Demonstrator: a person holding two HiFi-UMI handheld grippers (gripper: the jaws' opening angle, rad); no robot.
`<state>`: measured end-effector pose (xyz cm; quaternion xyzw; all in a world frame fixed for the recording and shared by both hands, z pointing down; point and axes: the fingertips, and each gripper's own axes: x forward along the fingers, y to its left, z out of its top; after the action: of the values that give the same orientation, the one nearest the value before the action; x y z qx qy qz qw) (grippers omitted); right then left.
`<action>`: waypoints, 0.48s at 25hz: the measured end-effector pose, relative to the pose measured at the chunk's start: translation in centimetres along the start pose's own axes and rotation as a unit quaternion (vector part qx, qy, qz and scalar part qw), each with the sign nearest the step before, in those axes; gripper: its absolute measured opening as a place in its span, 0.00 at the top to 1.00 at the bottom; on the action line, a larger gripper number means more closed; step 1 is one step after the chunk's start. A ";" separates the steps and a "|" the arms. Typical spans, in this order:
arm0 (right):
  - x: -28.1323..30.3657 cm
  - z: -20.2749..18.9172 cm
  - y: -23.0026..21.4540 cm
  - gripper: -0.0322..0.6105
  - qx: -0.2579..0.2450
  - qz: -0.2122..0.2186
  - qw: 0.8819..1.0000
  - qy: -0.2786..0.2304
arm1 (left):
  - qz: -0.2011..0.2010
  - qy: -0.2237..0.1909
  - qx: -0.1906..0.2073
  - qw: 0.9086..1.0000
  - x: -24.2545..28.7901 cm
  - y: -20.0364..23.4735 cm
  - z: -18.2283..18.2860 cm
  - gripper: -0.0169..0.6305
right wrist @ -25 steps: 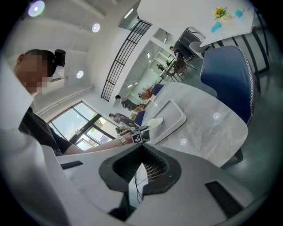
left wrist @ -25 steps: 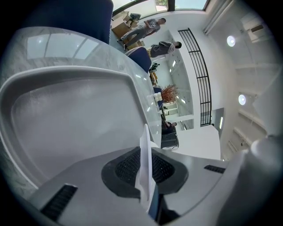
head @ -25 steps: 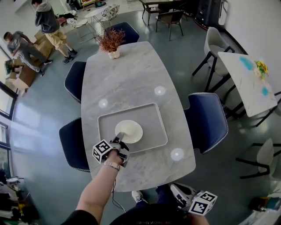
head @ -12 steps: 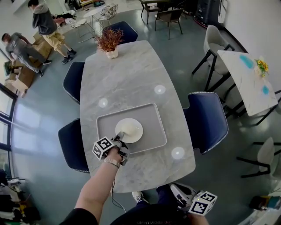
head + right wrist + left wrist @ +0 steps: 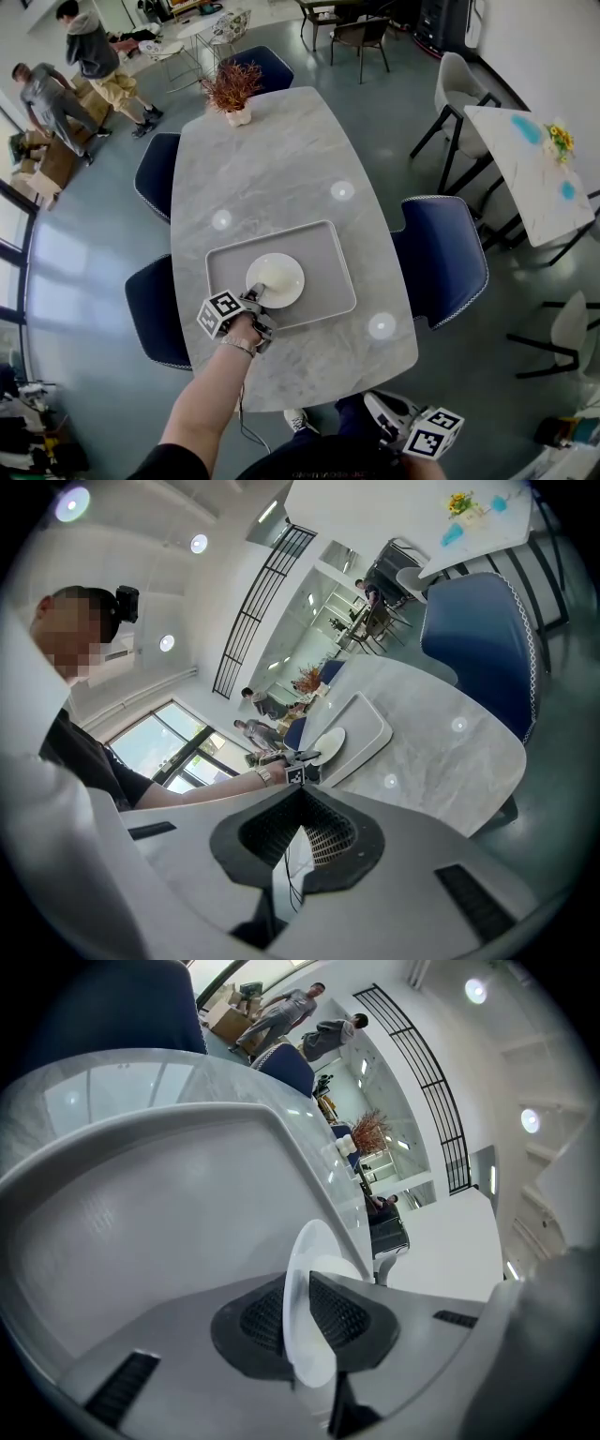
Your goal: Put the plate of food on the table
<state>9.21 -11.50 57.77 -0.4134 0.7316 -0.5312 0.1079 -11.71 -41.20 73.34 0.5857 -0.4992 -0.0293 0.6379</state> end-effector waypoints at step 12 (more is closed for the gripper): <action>0.2 0.1 0.1 0.93 0.001 0.010 1.000 -0.002 | 0.031 0.010 0.044 0.998 -0.7 0.1 0.0 0.78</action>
<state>9.10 -11.64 57.69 -0.4073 0.7351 -0.5297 0.1147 -12.17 -40.73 73.01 0.5975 -0.5119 0.0185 0.6169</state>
